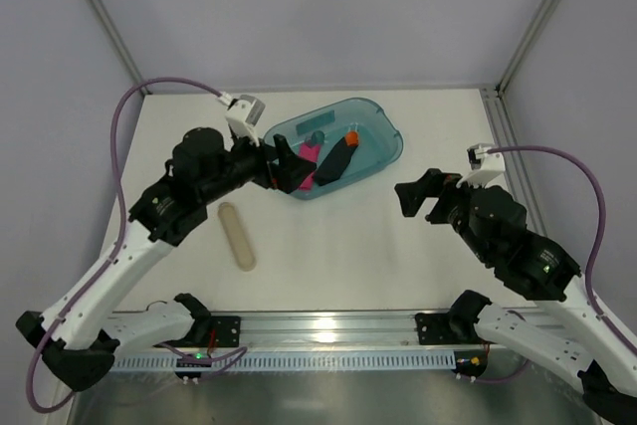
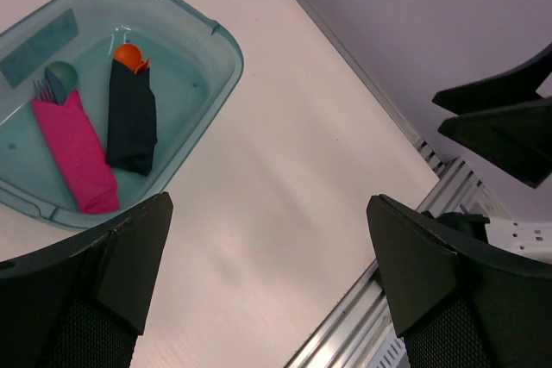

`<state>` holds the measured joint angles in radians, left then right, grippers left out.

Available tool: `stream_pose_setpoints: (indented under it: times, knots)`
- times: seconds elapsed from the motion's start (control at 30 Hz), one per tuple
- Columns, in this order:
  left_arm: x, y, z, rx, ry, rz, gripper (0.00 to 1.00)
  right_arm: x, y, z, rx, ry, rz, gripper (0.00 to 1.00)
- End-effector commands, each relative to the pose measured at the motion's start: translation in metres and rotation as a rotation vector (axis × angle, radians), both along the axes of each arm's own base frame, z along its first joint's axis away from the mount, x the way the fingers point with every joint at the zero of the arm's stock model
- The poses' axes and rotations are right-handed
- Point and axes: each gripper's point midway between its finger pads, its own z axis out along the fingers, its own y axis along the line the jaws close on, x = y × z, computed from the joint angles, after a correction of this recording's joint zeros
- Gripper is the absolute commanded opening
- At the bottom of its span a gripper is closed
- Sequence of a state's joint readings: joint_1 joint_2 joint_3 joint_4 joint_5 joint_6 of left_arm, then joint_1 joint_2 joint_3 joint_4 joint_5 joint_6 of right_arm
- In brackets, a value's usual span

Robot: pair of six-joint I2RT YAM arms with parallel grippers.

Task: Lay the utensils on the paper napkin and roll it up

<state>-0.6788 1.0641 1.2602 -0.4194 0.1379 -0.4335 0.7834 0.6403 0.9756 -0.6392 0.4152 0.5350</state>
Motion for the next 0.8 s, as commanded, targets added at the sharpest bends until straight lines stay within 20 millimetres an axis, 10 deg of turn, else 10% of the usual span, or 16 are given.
stream_pose_setpoints:
  times: [0.0,0.3,0.77]
  knots:
    - [-0.017,0.01,-0.016,-0.029,0.041,0.012,1.0,0.004,-0.012,0.004,-0.013,0.002,-0.075,1.0]
    - [-0.051,0.02,-0.041,-0.071,0.097,-0.043,1.0,-0.009,-0.015,-0.006,0.043,-0.004,-0.045,1.0]
    - [-0.064,0.026,-0.025,-0.114,0.07,-0.064,1.0,-0.016,-0.01,-0.011,0.059,0.015,0.0,1.0]
